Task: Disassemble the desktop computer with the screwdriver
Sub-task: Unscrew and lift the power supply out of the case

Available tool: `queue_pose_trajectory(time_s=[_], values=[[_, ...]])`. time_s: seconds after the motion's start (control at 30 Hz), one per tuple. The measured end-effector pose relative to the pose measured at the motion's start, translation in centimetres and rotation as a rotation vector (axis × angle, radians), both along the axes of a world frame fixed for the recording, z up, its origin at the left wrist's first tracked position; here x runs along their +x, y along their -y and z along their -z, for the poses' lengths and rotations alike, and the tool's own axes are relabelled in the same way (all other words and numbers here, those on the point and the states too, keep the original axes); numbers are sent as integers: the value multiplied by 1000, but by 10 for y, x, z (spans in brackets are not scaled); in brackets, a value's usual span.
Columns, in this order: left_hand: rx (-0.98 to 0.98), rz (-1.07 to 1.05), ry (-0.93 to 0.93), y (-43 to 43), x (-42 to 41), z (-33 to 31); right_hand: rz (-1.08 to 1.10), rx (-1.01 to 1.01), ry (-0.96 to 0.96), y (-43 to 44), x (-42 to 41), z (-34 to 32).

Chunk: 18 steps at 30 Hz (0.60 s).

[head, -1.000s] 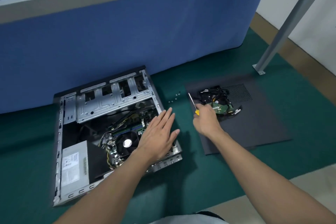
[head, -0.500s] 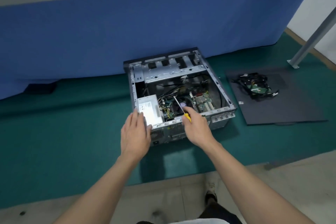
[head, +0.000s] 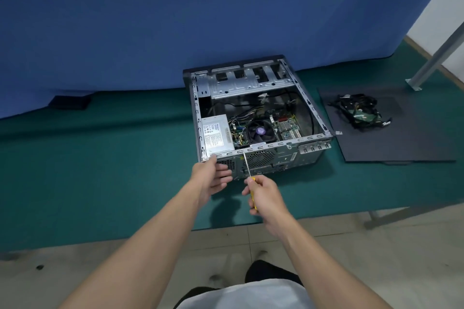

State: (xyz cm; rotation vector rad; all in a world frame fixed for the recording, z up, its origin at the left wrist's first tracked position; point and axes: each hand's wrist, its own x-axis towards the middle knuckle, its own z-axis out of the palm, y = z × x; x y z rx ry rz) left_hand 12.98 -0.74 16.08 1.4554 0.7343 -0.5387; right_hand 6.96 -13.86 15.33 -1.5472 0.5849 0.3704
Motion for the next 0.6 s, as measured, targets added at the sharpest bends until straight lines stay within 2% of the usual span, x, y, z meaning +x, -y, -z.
queue_pose_trajectory(time_s=[0.13,0.33,0.6], values=[[-65,-49,-31,16,6,-2,9,200,-47,-4,-3,6],[-297,-156,-89,30,13,-3,-33,292,-78,-5,-3,13],[-340,-199,-81,31,14,4,-33,430,-137,4,3,14]])
